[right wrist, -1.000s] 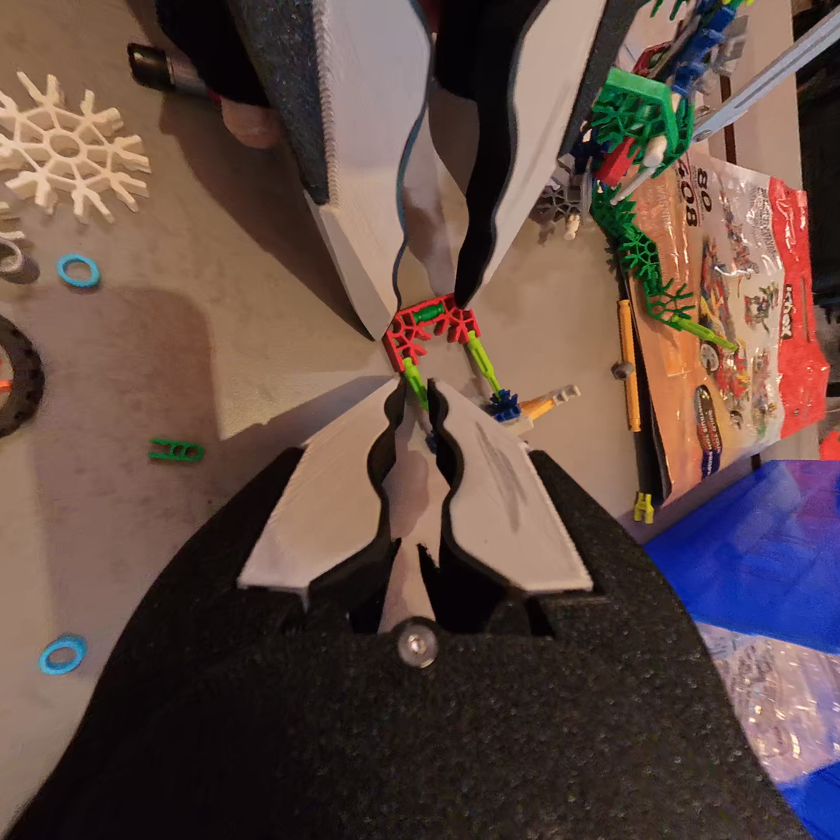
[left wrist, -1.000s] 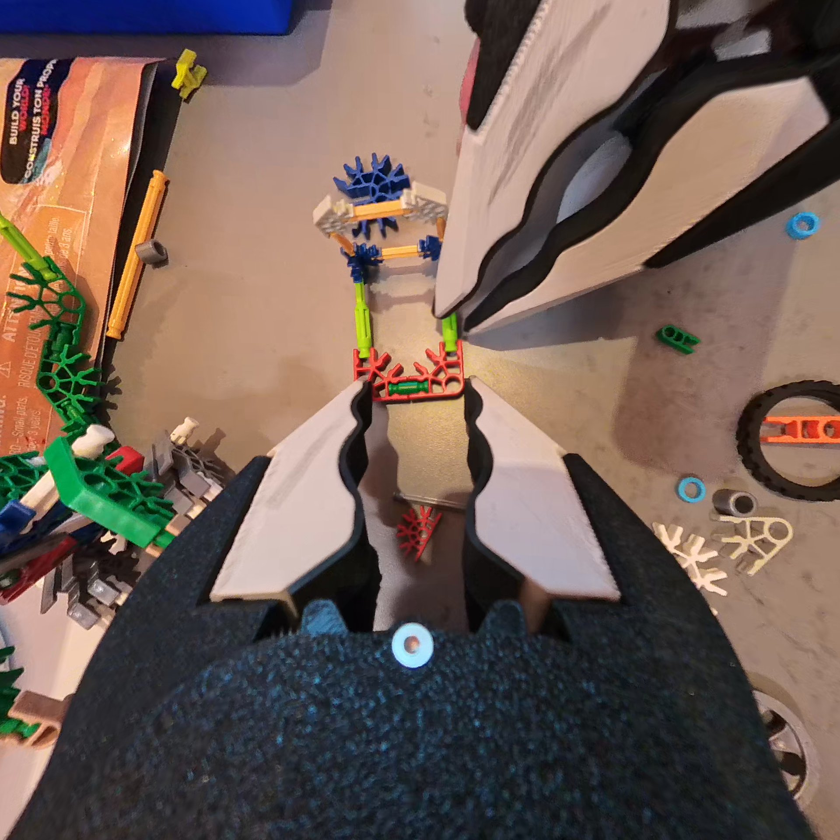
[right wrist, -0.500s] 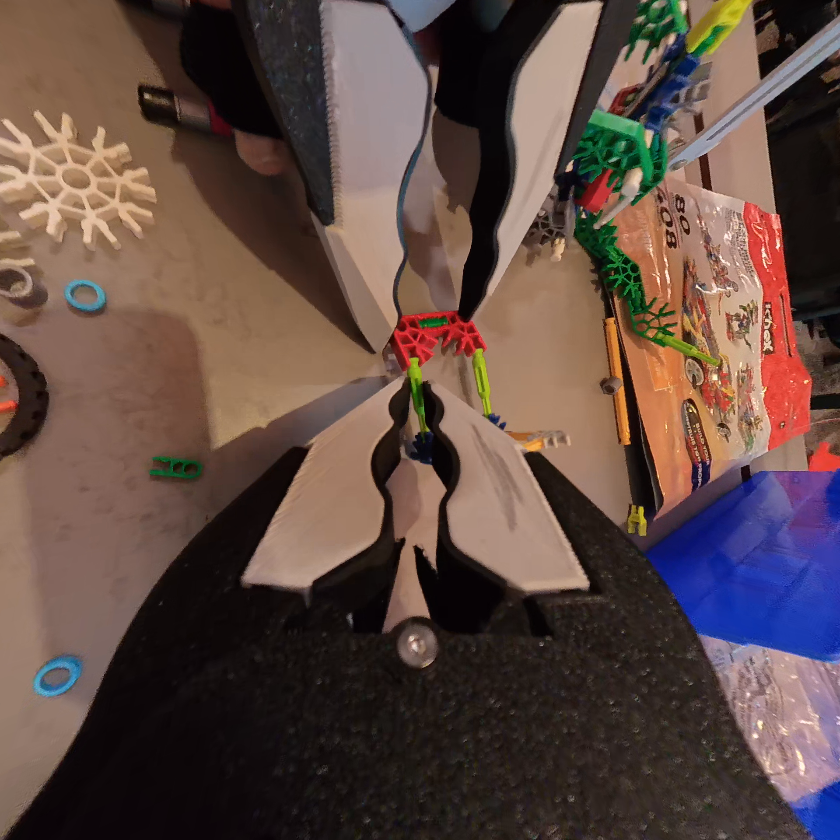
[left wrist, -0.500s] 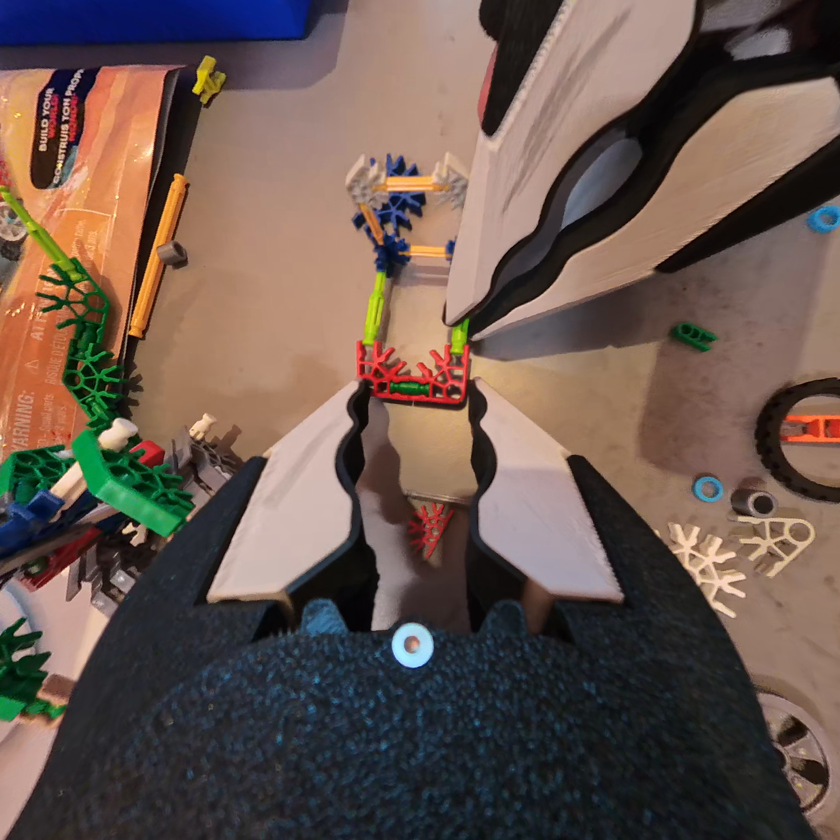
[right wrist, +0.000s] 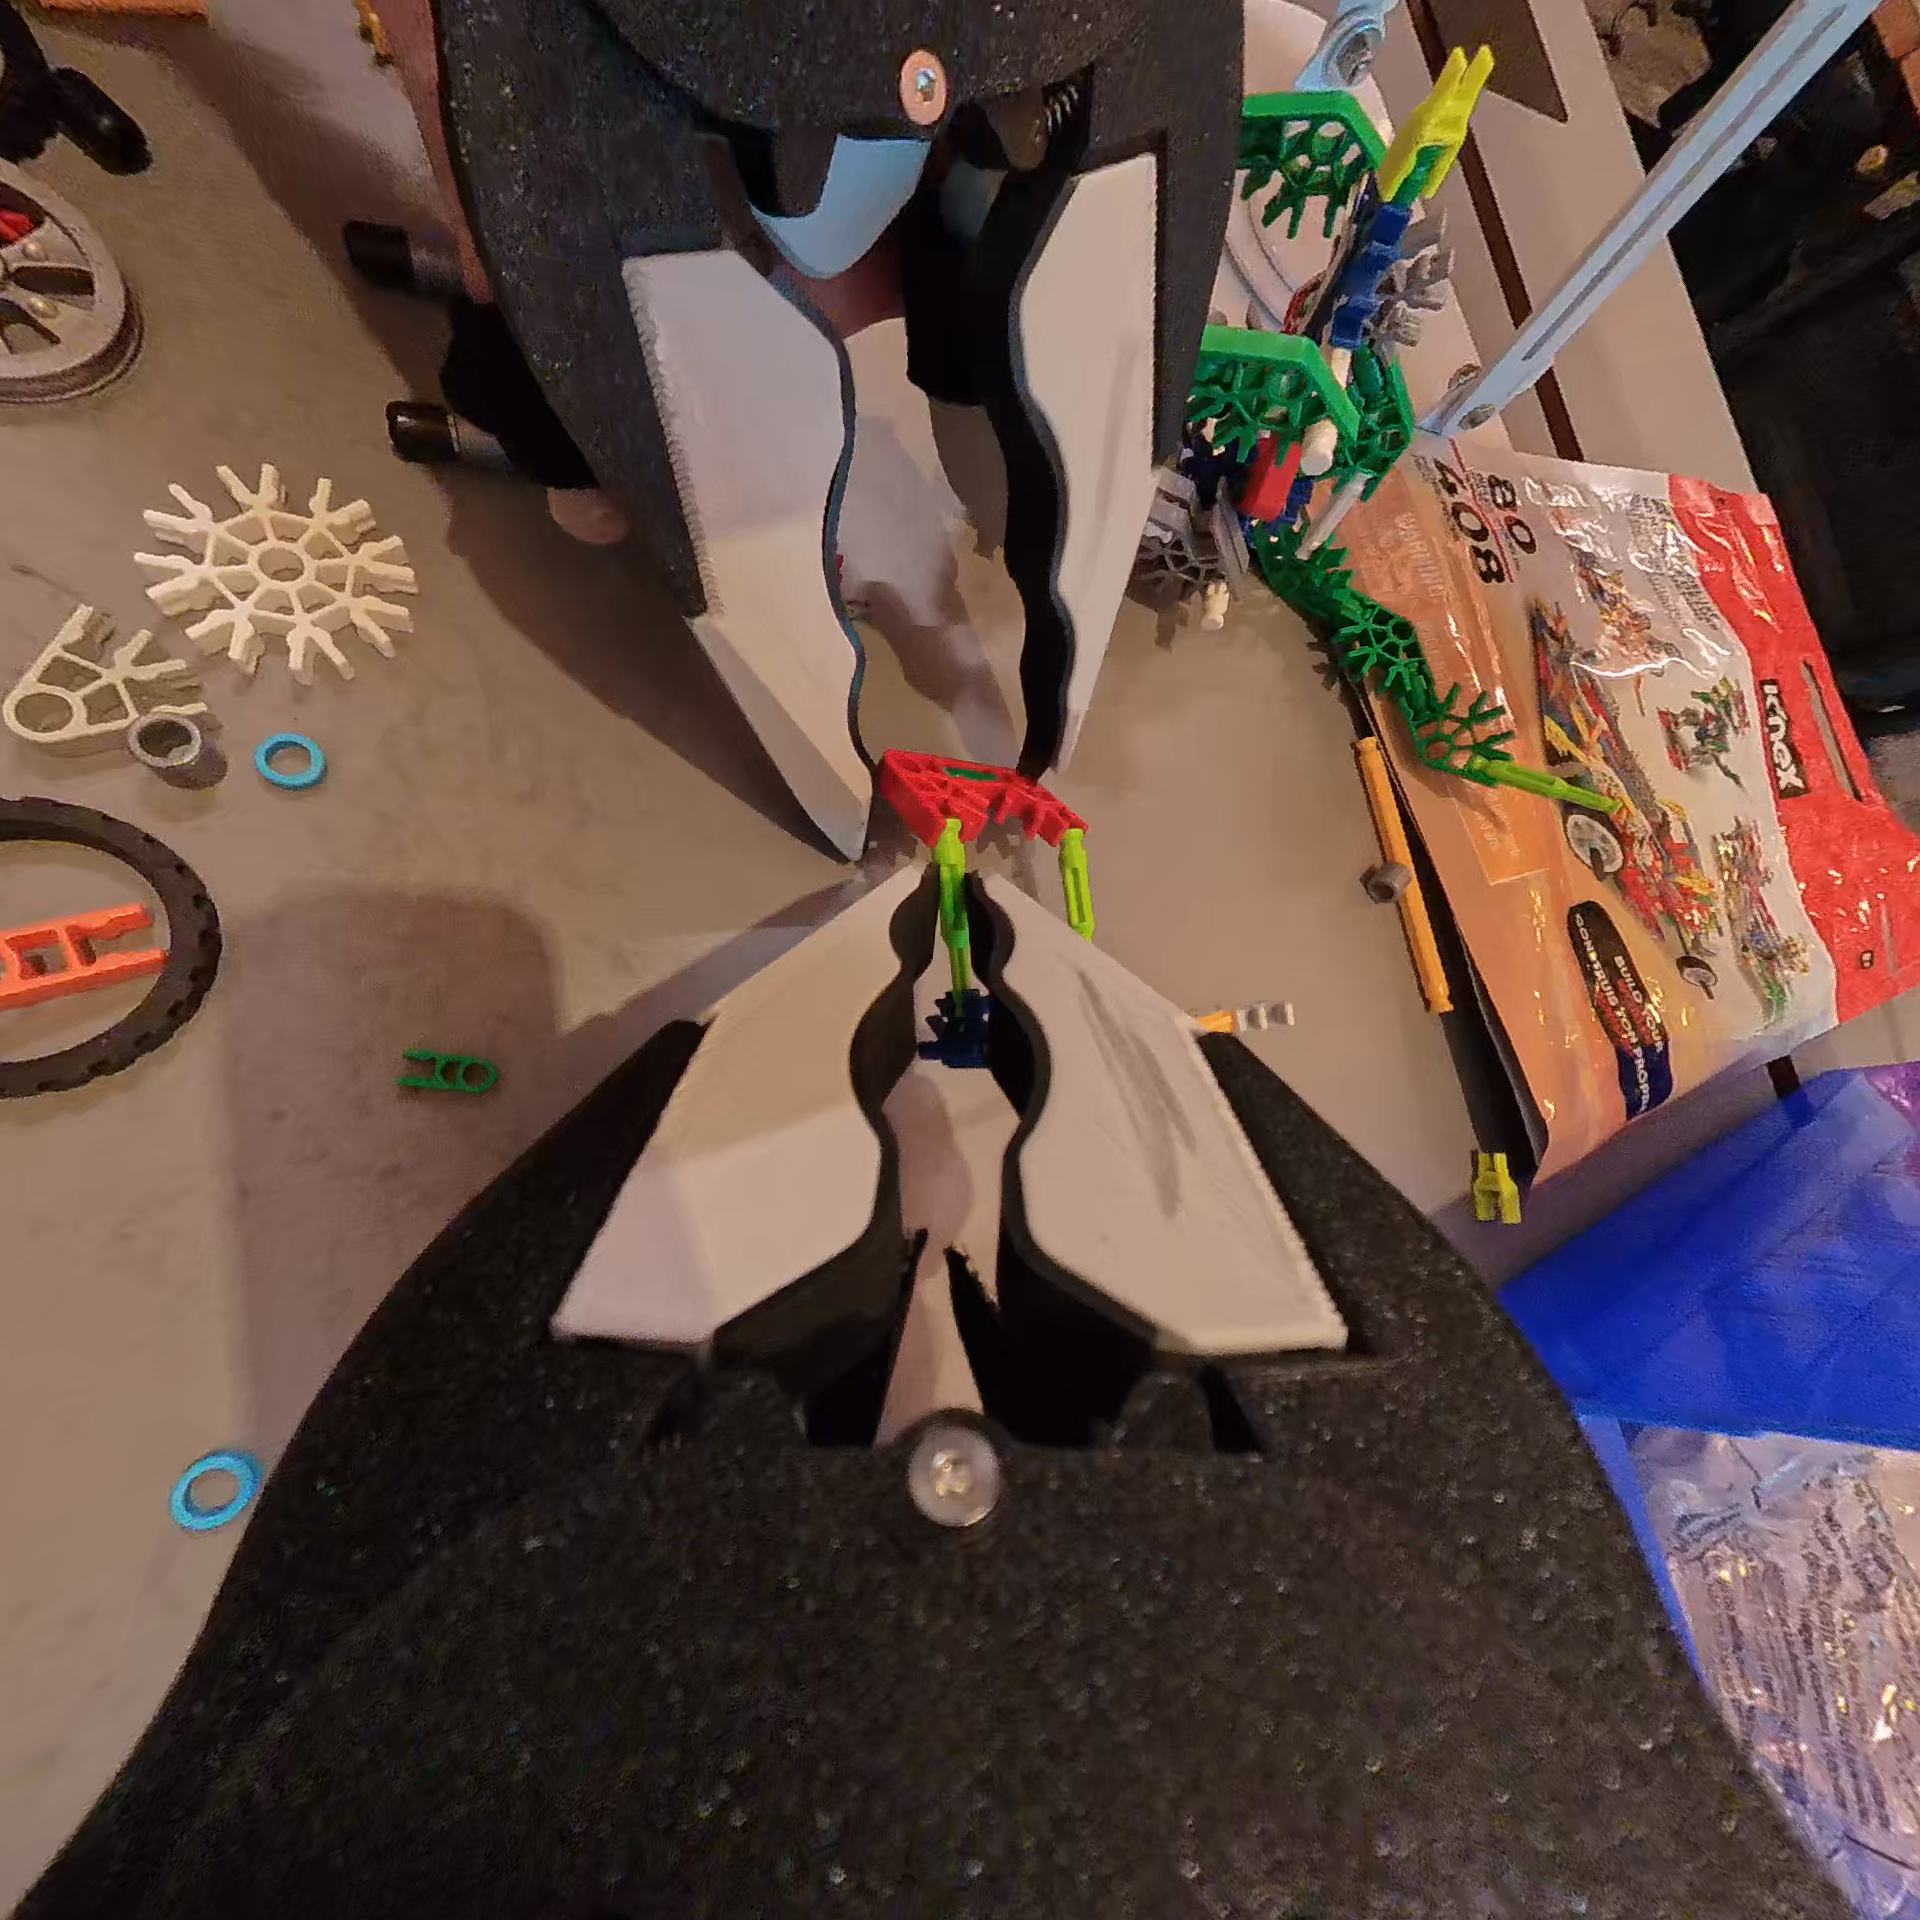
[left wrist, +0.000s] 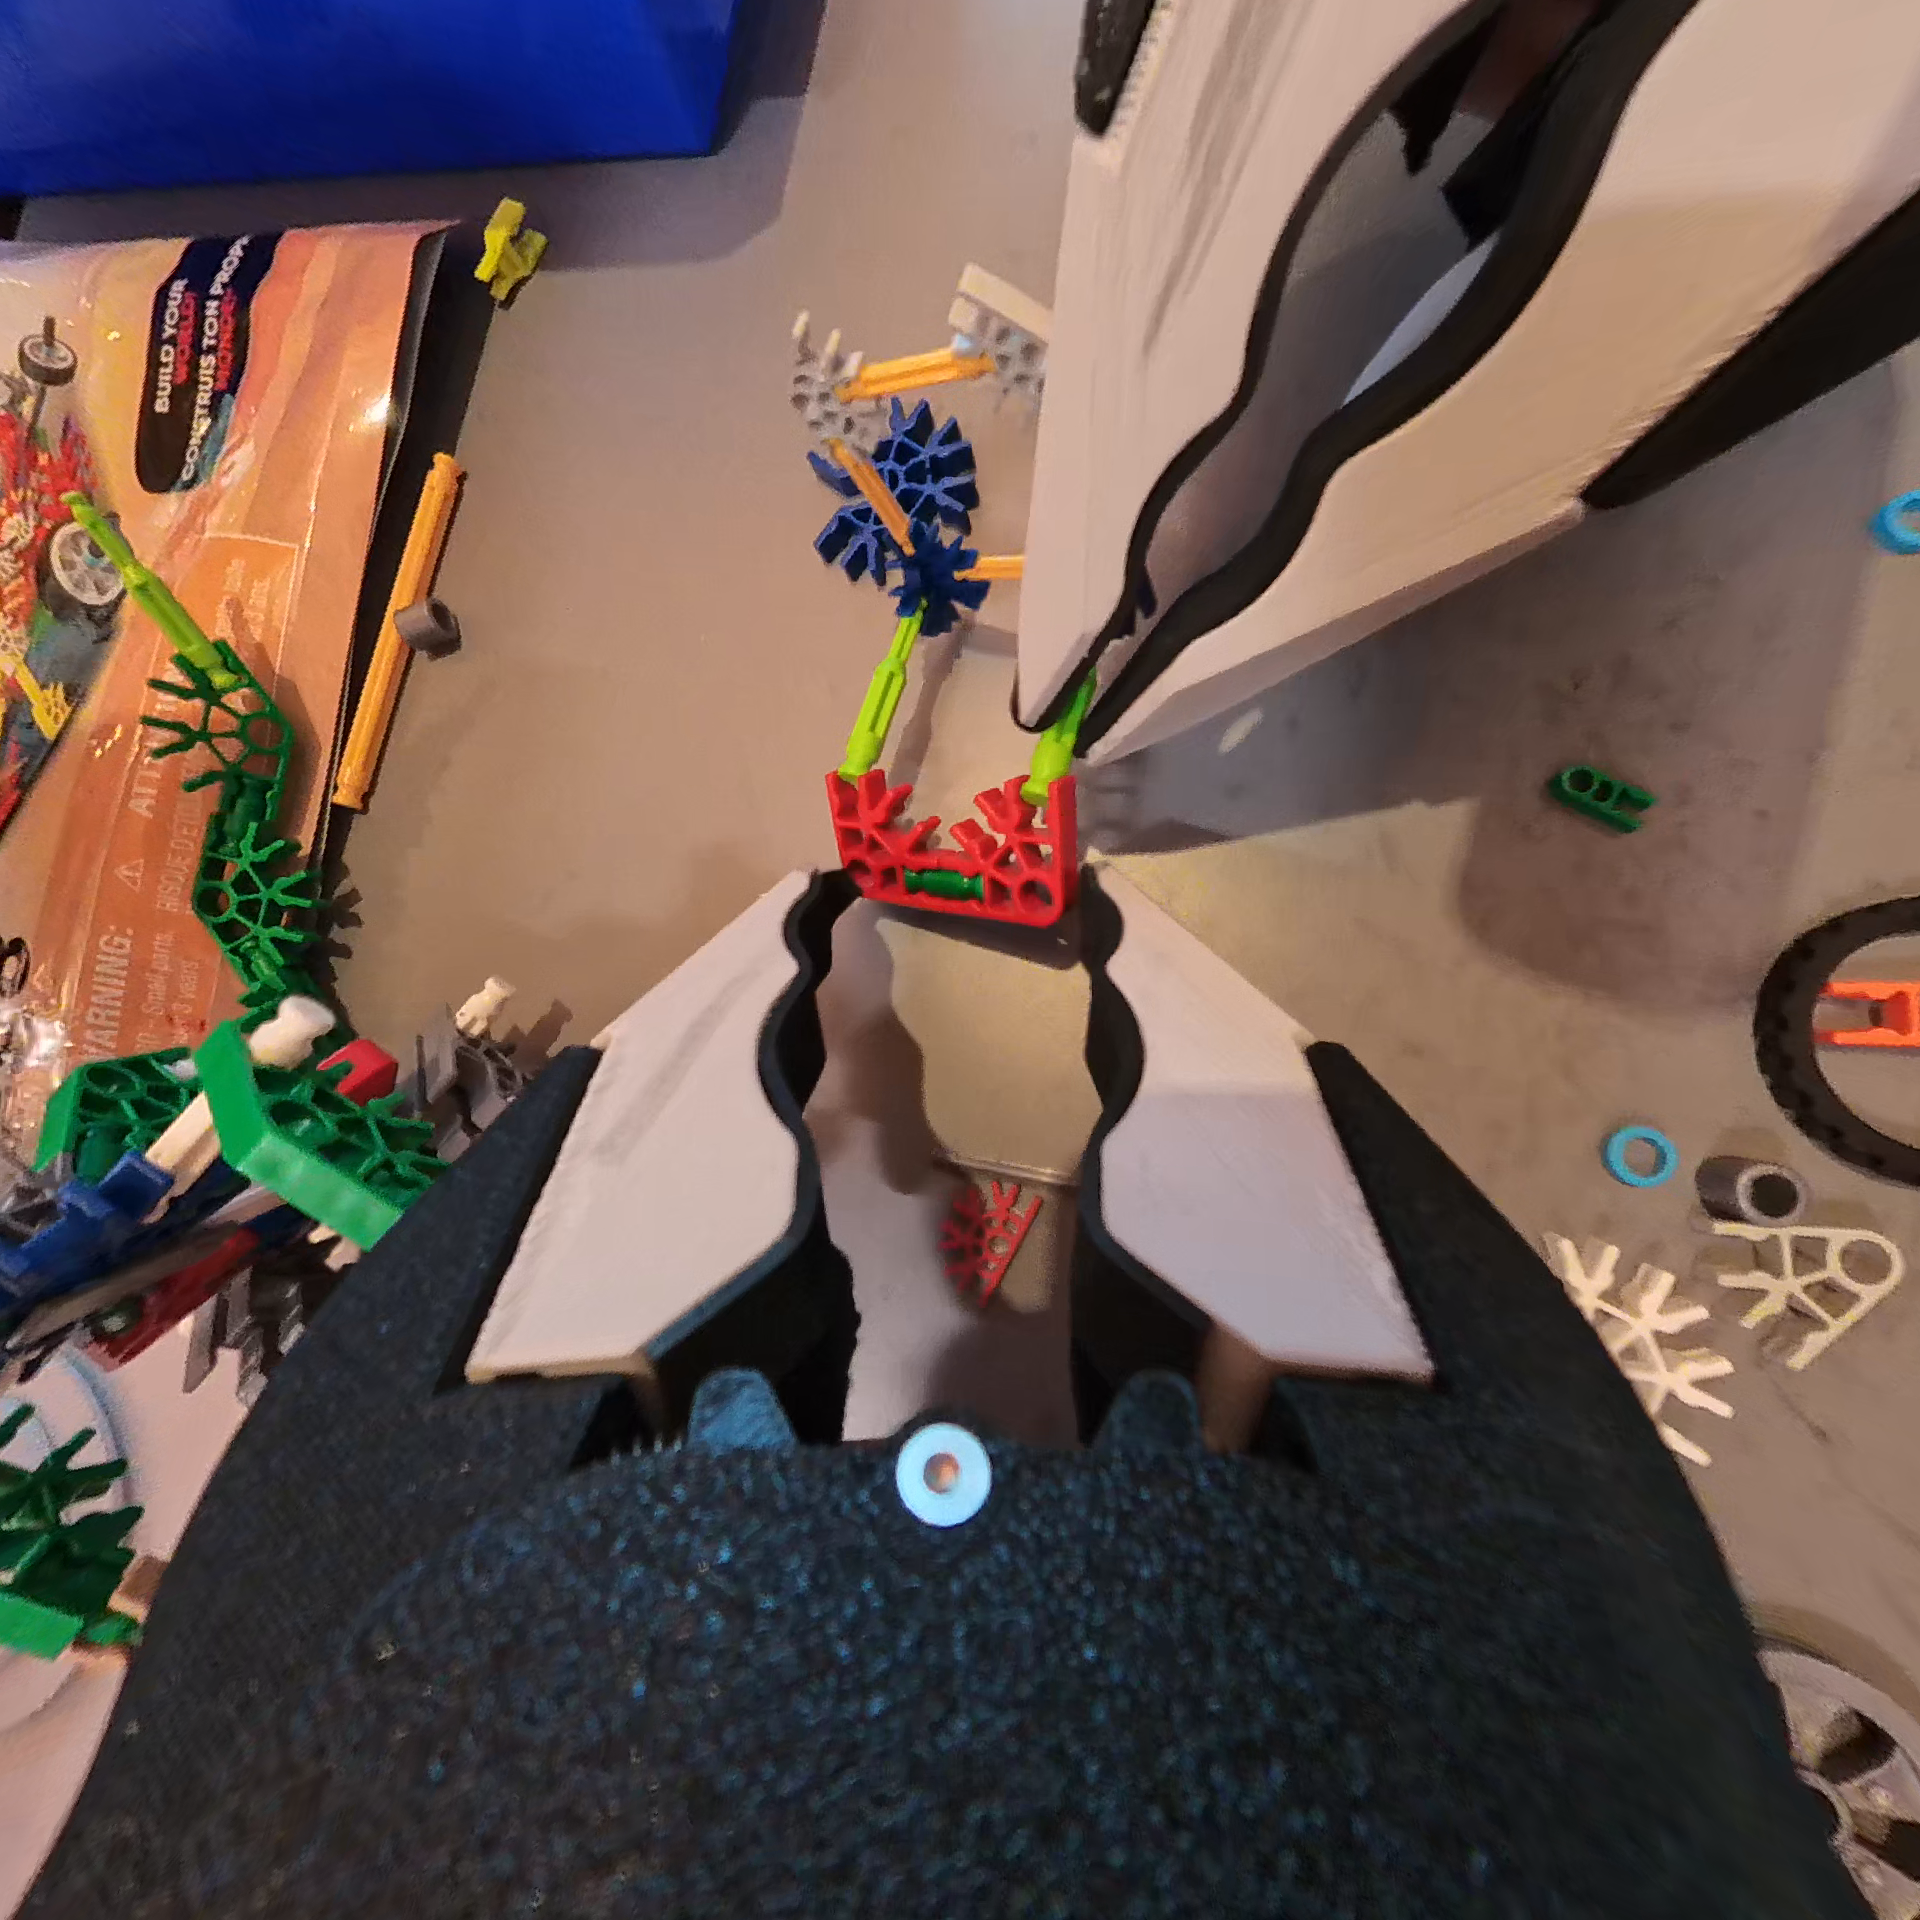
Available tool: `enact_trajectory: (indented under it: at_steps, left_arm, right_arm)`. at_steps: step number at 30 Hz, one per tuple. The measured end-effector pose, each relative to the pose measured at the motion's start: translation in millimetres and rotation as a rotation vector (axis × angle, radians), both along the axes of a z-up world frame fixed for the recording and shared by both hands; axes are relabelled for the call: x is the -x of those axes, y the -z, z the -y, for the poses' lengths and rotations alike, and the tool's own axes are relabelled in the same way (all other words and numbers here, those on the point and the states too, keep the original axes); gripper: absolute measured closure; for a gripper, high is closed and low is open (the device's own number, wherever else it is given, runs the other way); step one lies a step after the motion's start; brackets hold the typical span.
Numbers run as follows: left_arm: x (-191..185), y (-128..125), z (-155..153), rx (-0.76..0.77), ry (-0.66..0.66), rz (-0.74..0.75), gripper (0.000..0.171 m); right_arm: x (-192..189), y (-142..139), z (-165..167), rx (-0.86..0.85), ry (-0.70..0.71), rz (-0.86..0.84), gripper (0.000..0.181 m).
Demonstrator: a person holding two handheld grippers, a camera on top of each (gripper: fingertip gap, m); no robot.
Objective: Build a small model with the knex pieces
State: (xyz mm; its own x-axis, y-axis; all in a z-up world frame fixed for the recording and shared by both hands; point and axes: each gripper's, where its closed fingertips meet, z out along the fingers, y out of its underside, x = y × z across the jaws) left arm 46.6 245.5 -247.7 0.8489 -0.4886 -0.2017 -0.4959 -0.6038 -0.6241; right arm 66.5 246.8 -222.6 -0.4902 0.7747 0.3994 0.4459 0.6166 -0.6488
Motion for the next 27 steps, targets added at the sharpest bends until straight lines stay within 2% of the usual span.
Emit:
enact_trajectory:
  at_steps: [11,27]
  left_arm:
    - [-4.3,1.6,-6.7,-0.067,0.007,-0.096,0.154]
    - [1.0,2.6,-16.1,-0.16,0.002,-0.24,0.163]
  right_arm:
    - [6.4,-4.3,-4.3,0.085,0.05,-0.019,0.177]
    - [13.2,-3.9,-11.7,0.115,0.136,-0.014,0.178]
